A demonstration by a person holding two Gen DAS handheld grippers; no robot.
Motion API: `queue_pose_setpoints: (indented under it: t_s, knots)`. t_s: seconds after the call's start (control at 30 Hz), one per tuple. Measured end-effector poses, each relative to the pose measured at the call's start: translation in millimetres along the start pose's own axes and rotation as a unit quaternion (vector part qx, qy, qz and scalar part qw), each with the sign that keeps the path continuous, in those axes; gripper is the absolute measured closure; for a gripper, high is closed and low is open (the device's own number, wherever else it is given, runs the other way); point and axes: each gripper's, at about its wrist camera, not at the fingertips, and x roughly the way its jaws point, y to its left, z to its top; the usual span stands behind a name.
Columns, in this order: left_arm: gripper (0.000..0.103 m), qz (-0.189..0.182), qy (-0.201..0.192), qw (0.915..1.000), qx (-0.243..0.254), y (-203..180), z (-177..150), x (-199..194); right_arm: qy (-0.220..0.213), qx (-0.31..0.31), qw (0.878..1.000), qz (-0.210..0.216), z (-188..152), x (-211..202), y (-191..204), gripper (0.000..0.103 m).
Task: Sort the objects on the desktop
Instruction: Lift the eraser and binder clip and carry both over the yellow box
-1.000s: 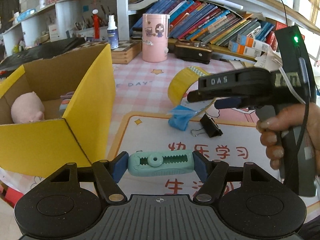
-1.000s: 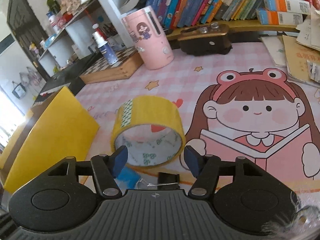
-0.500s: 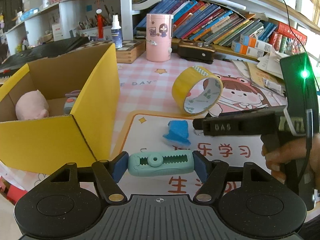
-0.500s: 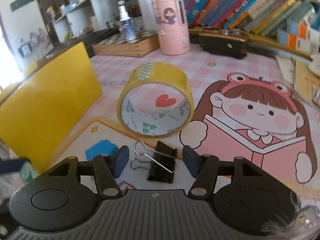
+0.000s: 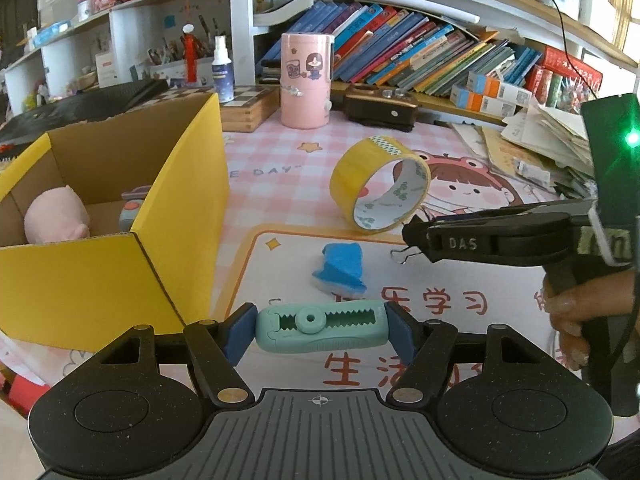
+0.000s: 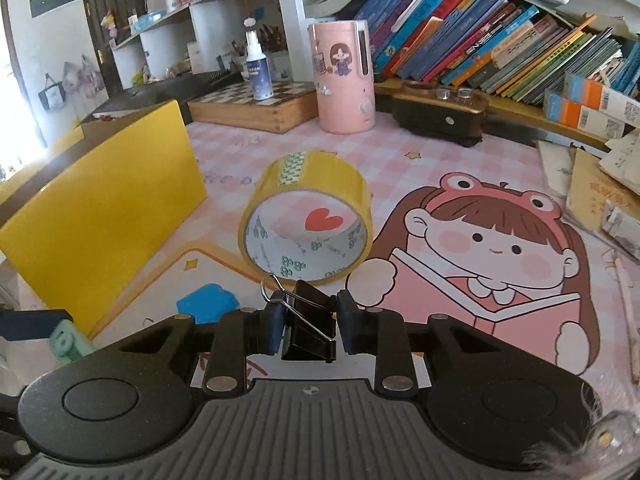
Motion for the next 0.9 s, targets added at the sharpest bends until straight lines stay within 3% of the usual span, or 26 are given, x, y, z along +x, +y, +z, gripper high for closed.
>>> queue_pose_setpoints:
  t_s: [0.5,0.9]
  knots:
    - [0.033,-0.028,-0.026,0.9993,0.002,0,-4,-17,0.007,0.061,0.998,-0.020,-6,-50,2,0.078]
    - [0.033,-0.062,-0.057,0.9964,0.012,12,-5,-36,-0.014,0.067,0.996,-0.049,-19,-86,26,0.078]
